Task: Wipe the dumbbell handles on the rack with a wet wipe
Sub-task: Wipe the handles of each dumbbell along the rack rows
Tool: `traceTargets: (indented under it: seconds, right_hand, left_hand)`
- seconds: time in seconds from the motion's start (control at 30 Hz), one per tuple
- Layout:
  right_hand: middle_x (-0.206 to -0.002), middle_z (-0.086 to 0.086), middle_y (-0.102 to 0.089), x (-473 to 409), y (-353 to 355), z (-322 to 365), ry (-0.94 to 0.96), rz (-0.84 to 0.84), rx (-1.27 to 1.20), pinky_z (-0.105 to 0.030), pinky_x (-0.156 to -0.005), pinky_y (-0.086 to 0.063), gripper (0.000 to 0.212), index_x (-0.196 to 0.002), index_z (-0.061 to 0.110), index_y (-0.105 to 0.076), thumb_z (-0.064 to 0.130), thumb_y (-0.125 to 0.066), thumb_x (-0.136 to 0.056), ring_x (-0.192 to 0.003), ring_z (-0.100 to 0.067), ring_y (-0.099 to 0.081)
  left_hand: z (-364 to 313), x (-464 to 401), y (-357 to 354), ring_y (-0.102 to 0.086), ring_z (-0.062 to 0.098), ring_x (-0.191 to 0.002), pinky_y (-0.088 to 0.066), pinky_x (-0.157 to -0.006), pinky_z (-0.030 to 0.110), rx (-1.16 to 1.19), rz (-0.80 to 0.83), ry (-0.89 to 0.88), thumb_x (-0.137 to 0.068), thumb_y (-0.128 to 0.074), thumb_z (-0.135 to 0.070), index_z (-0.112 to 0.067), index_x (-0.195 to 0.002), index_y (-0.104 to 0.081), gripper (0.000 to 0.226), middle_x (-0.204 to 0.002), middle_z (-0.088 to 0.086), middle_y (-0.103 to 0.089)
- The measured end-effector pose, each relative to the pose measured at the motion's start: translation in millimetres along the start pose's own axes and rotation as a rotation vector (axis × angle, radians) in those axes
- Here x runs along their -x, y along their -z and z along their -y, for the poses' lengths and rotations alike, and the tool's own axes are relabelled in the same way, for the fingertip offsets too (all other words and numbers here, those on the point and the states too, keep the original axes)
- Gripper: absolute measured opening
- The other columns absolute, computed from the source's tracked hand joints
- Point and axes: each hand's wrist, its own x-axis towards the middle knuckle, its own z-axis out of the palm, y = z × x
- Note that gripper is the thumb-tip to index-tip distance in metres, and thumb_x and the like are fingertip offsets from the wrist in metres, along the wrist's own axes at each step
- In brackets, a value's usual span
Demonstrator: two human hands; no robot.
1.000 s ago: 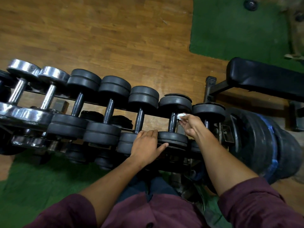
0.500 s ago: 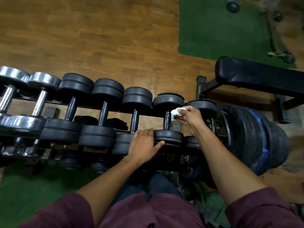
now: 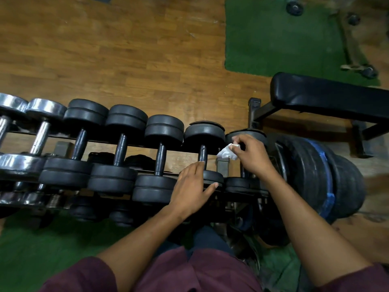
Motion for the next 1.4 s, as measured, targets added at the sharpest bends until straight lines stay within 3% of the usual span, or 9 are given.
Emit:
traceTargets:
  seconds: [0.1,0.23,0.33,0.57,0.67,0.8,0.97,1.17,1.4]
  right_hand:
    - [-0.078,-0.006,-0.067,-3.6,5.3,-16.2,-0.196,0.025,-0.377,-0.034,-0.065,-0.044,0.02,-0.082,0.019,-0.055,0.032,-0.063,-0.094,-0.07,-0.017,-0.062]
    - [-0.08,-0.012,-0.063,-8.7,19.0,-40.6,-0.27,-0.046,-0.548,-0.035,-0.062,-0.046,0.018,-0.084,0.018,-0.052,0.031,-0.063,-0.092,-0.071,-0.024,-0.06]
    - [-0.084,-0.012,-0.067,-9.5,26.0,-56.8,-0.285,-0.098,-0.488,-0.04,-0.051,-0.053,0.015,-0.087,0.02,-0.052,0.028,-0.061,-0.096,-0.066,-0.028,-0.067]
    - [-0.078,0.004,-0.062,-4.0,31.6,-76.1,-0.161,-0.151,-0.185,-0.034,-0.06,-0.045,0.022,-0.09,0.022,-0.051,0.04,-0.064,-0.092,-0.069,-0.011,-0.059]
    - [-0.075,0.003,-0.065,-5.4,29.6,-87.0,-0.13,0.136,-0.175,-0.031,-0.058,-0.046,0.023,-0.087,0.021,-0.056,0.039,-0.071,-0.088,-0.066,-0.009,-0.06]
    - [-0.076,-0.002,-0.066,-9.4,20.8,-100.1,-0.185,0.504,-0.192,-0.045,-0.069,-0.056,0.019,-0.086,0.023,-0.058,0.031,-0.075,-0.084,-0.068,-0.017,-0.065]
    - [-0.089,0.002,-0.063,-8.1,14.4,-102.9,-0.18,0.393,0.116,-0.039,-0.068,-0.05,0.036,-0.094,0.023,-0.051,0.036,-0.08,-0.079,-0.084,-0.02,-0.062]
    - [-0.106,-0.003,-0.052,12.7,13.0,-90.8,0.078,0.155,0.472,-0.039,-0.062,-0.049,0.046,-0.107,0.026,-0.041,0.044,-0.074,-0.081,-0.083,-0.034,-0.063]
    - [-0.106,0.004,-0.045,4.8,14.2,-98.2,0.398,0.394,0.474,-0.031,-0.06,-0.037,0.03,-0.121,0.034,-0.062,0.023,-0.058,-0.093,-0.081,-0.024,-0.058]
  left_hand:
    - [-17.6,-8.3,-5.0,-0.037,0.022,-0.142,-0.031,-0.118,0.037,0.019,-0.022,0.005,-0.096,-0.052,-0.061,-0.015,-0.153,-0.035,0.075,-0.152,0.004,-0.044]
    - [-44.0,-18.8,-13.6,-0.039,0.022,-0.139,-0.03,-0.117,0.035,0.03,-0.044,-0.043,-0.097,-0.055,-0.056,-0.015,-0.151,-0.038,0.07,-0.15,0.004,-0.046]
    - [-61.8,-25.7,-25.3,-0.041,0.024,-0.138,-0.03,-0.118,0.035,0.022,-0.009,-0.075,-0.098,-0.053,-0.056,-0.014,-0.15,-0.04,0.068,-0.149,0.006,-0.048]
    - [-87.7,-29.8,-58.4,-0.045,0.024,-0.138,-0.035,-0.116,0.038,0.015,0.122,-0.05,-0.097,-0.049,-0.06,-0.013,-0.152,-0.038,0.073,-0.147,0.008,-0.052]
    - [-89.3,-29.7,-64.7,-0.049,0.023,-0.132,-0.039,-0.111,0.036,0.027,0.155,-0.039,-0.097,-0.054,-0.056,-0.015,-0.148,-0.044,0.066,-0.141,0.005,-0.056]
    - [-87.4,-32.4,-63.8,-0.054,0.02,-0.124,-0.046,-0.102,0.035,0.088,0.149,0.0,-0.092,-0.063,-0.054,-0.02,-0.138,-0.053,0.058,-0.131,0.001,-0.061]
    - [-89.3,-29.8,-64.1,-0.057,0.021,-0.119,-0.05,-0.097,0.037,0.104,0.102,0.106,-0.087,-0.071,-0.058,-0.015,-0.133,-0.055,0.065,-0.128,0.005,-0.06]
    - [-91.4,-25.3,-68.4,-0.061,0.02,-0.11,-0.053,-0.091,0.035,0.114,0.061,0.127,-0.085,-0.071,-0.06,-0.018,-0.123,-0.059,0.058,-0.119,0.002,-0.065]
    - [-93.3,-22.9,-67.3,-0.063,0.022,-0.106,-0.054,-0.086,0.037,0.087,0.065,0.143,-0.086,-0.068,-0.063,-0.017,-0.12,-0.058,0.058,-0.118,0.002,-0.064]
